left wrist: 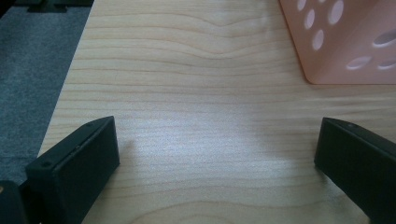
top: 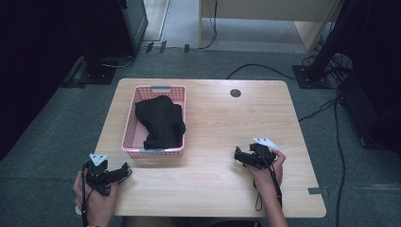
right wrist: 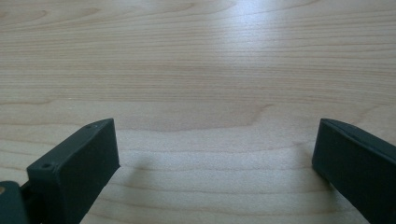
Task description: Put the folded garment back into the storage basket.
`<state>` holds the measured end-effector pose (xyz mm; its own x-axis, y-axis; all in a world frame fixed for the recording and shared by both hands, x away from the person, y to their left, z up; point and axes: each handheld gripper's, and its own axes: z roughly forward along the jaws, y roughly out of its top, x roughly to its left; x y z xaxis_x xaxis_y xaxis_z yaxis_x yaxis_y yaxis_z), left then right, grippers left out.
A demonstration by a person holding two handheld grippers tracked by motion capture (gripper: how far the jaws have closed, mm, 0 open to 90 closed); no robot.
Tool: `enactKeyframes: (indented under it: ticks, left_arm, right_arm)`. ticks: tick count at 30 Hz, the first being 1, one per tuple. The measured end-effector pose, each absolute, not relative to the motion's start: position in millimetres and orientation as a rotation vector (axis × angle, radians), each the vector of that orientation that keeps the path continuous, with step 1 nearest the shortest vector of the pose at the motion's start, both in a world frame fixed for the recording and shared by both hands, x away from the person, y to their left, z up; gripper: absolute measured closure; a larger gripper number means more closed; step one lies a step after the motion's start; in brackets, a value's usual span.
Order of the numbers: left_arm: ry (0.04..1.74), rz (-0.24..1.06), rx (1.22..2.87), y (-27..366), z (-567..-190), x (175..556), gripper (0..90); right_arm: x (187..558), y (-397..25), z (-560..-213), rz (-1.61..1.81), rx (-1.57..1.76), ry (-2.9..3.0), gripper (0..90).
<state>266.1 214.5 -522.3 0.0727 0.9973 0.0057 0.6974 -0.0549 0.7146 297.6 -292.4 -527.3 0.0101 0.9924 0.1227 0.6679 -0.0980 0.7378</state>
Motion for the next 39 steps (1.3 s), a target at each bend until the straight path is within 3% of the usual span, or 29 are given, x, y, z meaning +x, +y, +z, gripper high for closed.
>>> enactKeyframes:
  ticks: [39]
  left_arm:
    - [1.679, 0.712, 1.810, 214.5, -522.3, 266.1, 0.0]
  right_arm:
    - [283.0, -330.3, -527.8, 0.841, 1.852, 1.637, 0.1]
